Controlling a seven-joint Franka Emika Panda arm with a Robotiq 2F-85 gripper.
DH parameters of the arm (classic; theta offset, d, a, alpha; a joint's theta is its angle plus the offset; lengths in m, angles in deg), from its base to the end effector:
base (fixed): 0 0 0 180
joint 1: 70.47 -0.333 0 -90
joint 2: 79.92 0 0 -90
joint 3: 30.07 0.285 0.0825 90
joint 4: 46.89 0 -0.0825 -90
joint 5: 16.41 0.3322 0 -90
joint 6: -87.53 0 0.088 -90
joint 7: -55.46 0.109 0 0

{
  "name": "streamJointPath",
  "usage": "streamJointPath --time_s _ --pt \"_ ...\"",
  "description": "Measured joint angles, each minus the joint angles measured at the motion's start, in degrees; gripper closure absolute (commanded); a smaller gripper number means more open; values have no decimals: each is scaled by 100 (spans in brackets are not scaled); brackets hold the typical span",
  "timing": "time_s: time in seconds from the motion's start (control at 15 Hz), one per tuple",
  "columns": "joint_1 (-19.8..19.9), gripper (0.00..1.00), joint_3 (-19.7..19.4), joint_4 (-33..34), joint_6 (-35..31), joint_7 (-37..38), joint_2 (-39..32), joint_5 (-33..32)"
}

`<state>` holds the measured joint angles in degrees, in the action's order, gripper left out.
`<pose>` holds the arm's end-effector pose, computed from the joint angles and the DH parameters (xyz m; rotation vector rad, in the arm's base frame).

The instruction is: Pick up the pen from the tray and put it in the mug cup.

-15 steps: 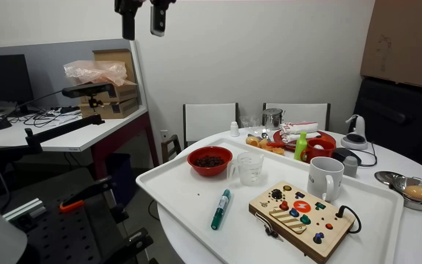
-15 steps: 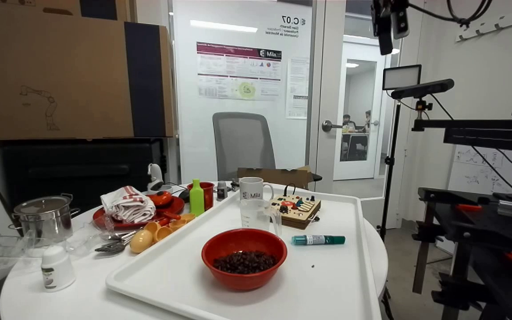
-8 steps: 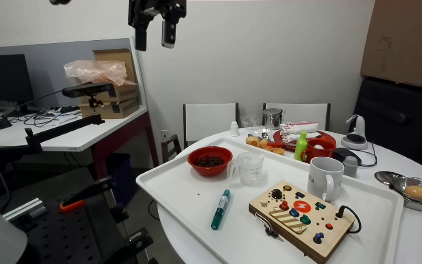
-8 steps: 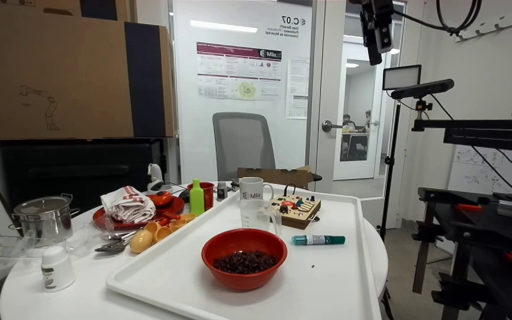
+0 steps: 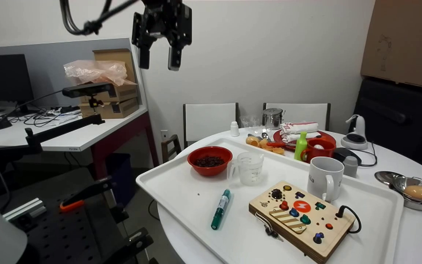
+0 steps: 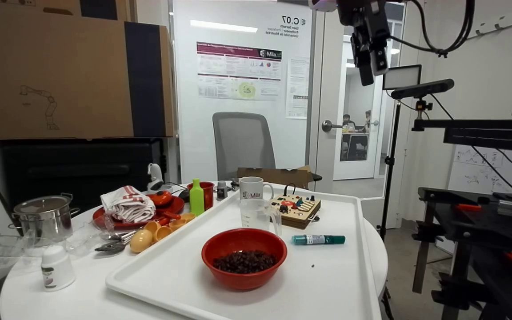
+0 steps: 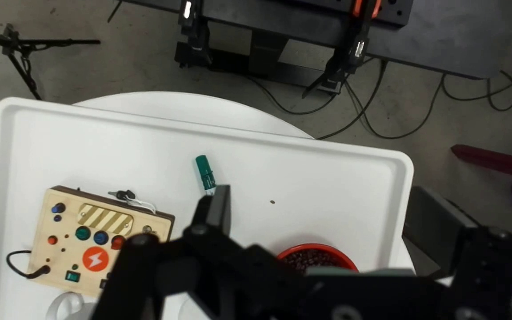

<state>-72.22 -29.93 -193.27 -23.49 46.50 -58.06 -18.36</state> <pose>0.3509 0.0092 0.3814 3.0869 0.3176 -0.3696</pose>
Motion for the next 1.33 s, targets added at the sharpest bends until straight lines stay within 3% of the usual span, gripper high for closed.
streamJointPath --time_s 0.27,0.73,1.33 --pt "-96 0 2 -108 -910 -502 -752 -3" --pt "-150 0 0 -32 -2024 -2210 -2040 162" --pt "-15 0 57 907 -2408 -1930 -3872 0"
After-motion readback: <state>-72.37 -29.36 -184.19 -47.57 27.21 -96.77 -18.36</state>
